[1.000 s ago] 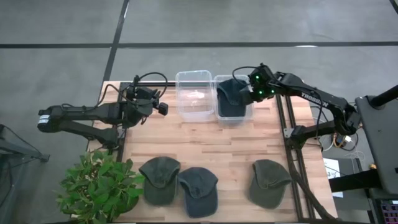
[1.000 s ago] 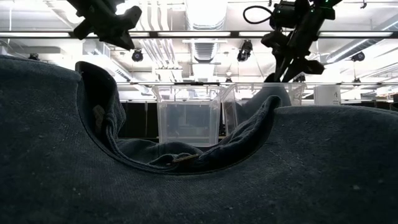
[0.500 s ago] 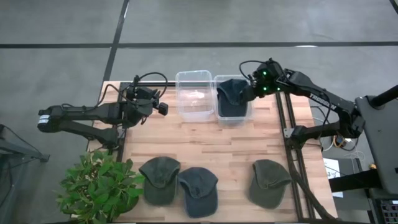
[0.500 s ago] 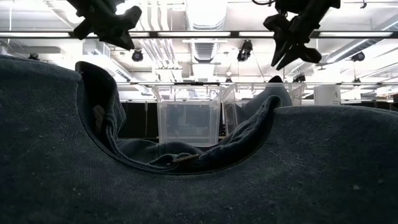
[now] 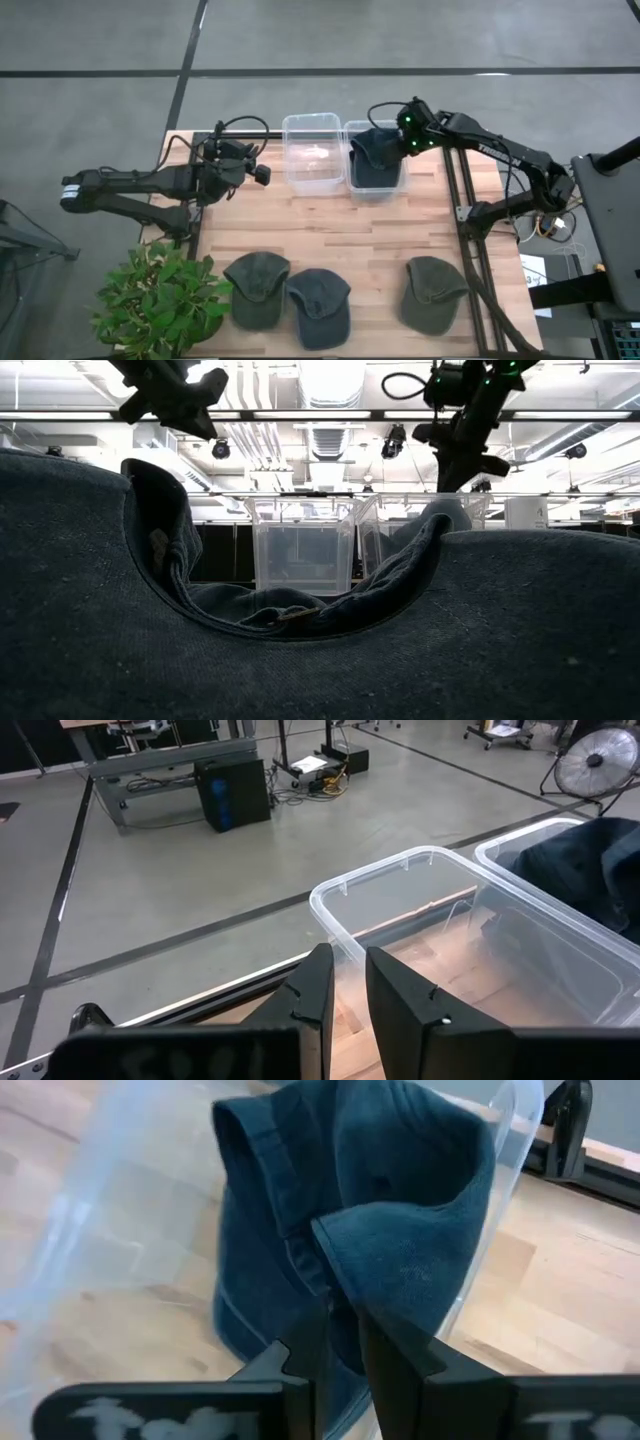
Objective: Pick & Place hat
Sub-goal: Put the top blue cap into the right transparent bin
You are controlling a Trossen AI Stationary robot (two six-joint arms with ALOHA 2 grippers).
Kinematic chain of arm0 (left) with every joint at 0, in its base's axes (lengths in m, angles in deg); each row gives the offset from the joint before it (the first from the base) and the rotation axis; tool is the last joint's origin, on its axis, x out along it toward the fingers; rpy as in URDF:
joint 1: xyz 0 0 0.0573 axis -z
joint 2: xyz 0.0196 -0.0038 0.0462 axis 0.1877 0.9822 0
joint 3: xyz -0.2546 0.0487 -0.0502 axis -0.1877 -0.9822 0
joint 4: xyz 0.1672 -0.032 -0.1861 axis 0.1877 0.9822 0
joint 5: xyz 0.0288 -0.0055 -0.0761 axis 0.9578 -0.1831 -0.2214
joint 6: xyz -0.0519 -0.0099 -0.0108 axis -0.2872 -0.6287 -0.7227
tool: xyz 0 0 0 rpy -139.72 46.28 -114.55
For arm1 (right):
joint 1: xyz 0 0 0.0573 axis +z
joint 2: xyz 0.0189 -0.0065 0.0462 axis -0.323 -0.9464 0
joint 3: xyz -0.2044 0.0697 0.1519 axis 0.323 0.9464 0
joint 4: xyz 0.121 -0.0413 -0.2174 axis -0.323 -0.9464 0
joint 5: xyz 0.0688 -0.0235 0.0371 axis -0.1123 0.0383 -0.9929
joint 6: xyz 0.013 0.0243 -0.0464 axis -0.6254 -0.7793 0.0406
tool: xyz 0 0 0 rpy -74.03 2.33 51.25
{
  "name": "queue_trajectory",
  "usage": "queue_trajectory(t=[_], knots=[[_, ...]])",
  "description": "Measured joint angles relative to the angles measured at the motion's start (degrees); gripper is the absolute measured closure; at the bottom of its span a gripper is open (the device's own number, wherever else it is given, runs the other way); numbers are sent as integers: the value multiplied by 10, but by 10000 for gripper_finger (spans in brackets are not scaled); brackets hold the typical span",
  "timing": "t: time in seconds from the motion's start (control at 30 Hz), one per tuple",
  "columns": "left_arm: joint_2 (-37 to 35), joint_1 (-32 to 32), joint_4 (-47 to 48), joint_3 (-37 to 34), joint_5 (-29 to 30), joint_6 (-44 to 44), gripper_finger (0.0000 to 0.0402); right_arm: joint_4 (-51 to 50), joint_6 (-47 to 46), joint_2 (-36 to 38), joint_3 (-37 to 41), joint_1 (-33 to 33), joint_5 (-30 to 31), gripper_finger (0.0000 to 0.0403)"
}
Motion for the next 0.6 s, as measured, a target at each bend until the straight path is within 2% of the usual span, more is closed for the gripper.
queue_trajectory(t=[0.6], knots=[[0,0,-9,0,0,-1,346,32,29,-90,-1,0,1,351]])
